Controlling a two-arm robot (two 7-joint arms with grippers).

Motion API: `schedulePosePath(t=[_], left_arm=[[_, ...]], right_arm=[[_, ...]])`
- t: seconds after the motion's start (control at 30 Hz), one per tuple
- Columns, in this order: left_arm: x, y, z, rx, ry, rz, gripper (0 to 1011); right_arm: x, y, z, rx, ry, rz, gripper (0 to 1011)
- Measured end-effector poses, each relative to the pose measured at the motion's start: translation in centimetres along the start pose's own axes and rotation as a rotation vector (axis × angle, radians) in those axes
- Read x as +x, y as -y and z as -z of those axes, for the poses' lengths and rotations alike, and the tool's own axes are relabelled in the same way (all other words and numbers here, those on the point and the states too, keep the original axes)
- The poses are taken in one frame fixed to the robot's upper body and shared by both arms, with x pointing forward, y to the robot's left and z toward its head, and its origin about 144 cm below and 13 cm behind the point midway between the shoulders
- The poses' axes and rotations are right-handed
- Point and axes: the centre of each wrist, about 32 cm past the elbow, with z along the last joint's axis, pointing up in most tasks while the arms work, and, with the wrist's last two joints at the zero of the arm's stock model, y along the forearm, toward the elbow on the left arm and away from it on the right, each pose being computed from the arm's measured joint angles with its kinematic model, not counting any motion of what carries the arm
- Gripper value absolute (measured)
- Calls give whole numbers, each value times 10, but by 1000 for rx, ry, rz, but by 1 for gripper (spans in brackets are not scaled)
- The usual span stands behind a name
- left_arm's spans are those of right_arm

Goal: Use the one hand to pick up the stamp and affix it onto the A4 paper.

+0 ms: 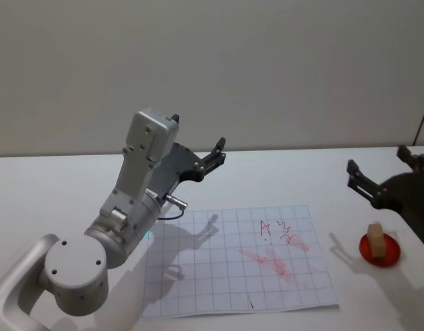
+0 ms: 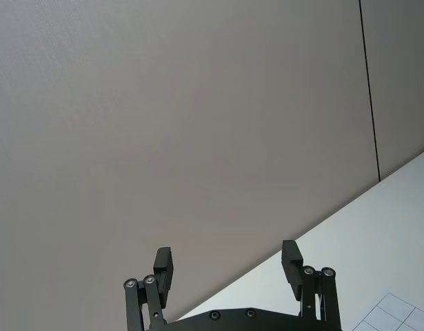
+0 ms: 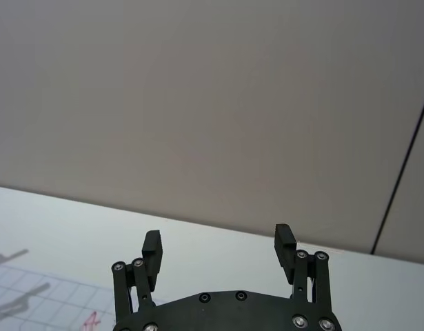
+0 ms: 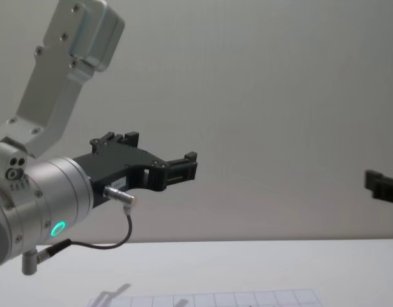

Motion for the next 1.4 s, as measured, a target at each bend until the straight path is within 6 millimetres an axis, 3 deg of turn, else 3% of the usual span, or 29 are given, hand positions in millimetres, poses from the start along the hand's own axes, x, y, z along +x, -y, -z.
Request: schedulePosePath(t=[0.67, 1.4], left_arm=[[0, 0, 0, 0, 0, 0, 1001], [0, 0, 0, 0, 0, 0, 1001]], right_arm=[[14, 37, 25, -209, -27, 1, 1001], [9, 32, 47, -352, 8, -8, 1001]])
